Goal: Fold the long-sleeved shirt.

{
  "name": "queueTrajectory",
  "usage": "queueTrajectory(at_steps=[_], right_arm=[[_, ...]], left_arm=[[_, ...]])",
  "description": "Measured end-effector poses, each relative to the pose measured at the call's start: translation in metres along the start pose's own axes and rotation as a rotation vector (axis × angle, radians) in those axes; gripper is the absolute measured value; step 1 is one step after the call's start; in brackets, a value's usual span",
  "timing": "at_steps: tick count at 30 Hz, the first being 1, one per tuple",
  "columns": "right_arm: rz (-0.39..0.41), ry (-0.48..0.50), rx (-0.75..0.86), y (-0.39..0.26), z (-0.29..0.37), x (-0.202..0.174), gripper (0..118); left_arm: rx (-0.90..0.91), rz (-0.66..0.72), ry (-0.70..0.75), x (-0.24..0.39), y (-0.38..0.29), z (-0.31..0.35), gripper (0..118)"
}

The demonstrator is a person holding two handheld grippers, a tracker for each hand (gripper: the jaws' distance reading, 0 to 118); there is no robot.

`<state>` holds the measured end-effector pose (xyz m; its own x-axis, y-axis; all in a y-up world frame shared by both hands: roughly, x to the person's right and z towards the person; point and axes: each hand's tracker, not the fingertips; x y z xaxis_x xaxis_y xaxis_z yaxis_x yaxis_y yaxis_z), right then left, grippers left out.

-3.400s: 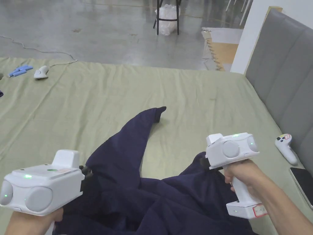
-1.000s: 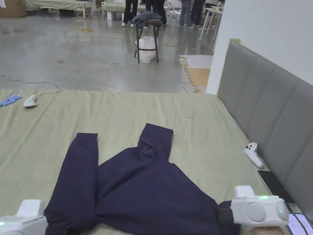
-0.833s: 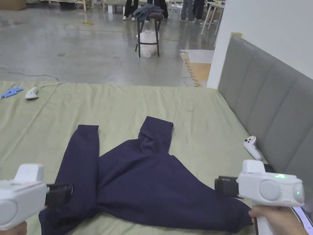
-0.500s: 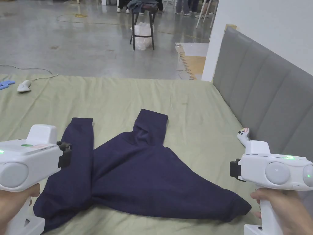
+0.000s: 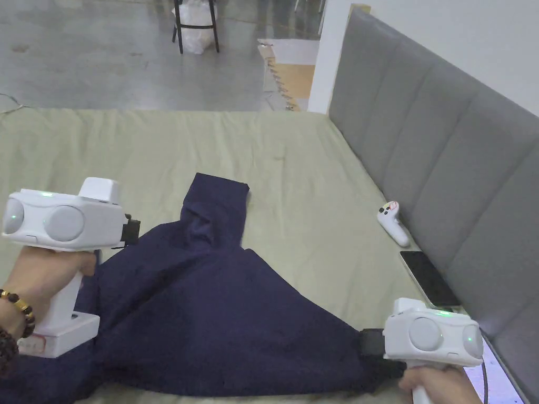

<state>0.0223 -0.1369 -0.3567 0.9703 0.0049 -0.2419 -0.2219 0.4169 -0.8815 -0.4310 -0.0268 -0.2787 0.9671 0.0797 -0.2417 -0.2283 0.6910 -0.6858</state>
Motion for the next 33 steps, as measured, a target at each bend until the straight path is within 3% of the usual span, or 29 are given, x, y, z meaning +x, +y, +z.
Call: queueTrajectory(at_steps=[1, 2, 3, 4, 5, 6, 7, 8, 11, 15, 18, 19, 21, 23, 28, 33], right_arm=[[-0.005, 0.009, -0.015, -0.001, -0.010, 0.000, 64], [-0.012, 0.027, -0.020, -0.003, -0.015, -0.002, 64], [-0.013, -0.001, 0.018, -0.005, -0.009, -0.007, 55], [0.010, 0.015, 0.017, -0.004, 0.000, -0.011, 16], [0.024, 0.090, 0.044, -0.002, 0.001, -0.003, 7], [-0.030, 0.181, 0.048, -0.002, 0.001, -0.003, 7], [-0.020, 0.111, 0.022, -0.001, -0.002, -0.007, 7], [0.019, 0.079, 0.022, -0.001, -0.004, -0.010, 7], [-0.004, 0.100, 0.031, 0.001, -0.008, -0.001, 7], [0.001, 0.107, 0.025, 0.002, -0.010, 0.003, 7], [0.010, 0.105, 0.032, 0.000, -0.011, 0.006, 7], [0.013, 0.104, 0.034, 0.001, -0.011, 0.006, 7], [0.013, 0.102, 0.030, 0.002, -0.005, 0.004, 7], [0.008, 0.104, 0.040, 0.011, 0.013, 0.005, 7], [0.028, 0.225, 0.327, 0.078, 0.118, 0.005, 7], [0.194, 0.195, 0.584, 0.171, 0.237, -0.020, 7]], left_arm=[[-0.009, -0.005, -0.001, -0.001, 0.006, -0.018, 4], [-0.020, -0.003, -0.003, -0.003, 0.011, -0.033, 4], [-0.032, 0.008, -0.005, -0.006, 0.015, -0.049, 4], [-0.043, 0.015, -0.005, -0.008, 0.019, -0.065, 19], [-0.045, 0.013, -0.006, -0.011, 0.022, -0.078, 45], [-0.054, 0.006, -0.008, -0.011, 0.024, -0.089, 82], [-0.095, -0.015, 0.004, -0.012, 0.025, -0.106, 109], [-0.132, -0.024, 0.012, -0.013, 0.026, -0.118, 110], [-0.150, -0.064, 0.051, -0.019, 0.028, -0.148, 89], [-0.273, -0.172, 0.056, -0.014, 0.012, -0.176, 91], [-0.193, -0.136, 0.025, -0.013, 0.008, -0.176, 83], [-0.188, -0.096, -0.026, -0.014, 0.012, -0.169, 65], [-0.148, -0.132, -0.030, -0.008, 0.015, -0.156, 7], [-0.118, -0.169, -0.001, -0.006, 0.024, -0.134, 7], [0.089, -0.083, -0.040, -0.027, 0.081, -0.032, 7], [0.359, -0.033, -0.029, -0.053, 0.165, 0.104, 7]])
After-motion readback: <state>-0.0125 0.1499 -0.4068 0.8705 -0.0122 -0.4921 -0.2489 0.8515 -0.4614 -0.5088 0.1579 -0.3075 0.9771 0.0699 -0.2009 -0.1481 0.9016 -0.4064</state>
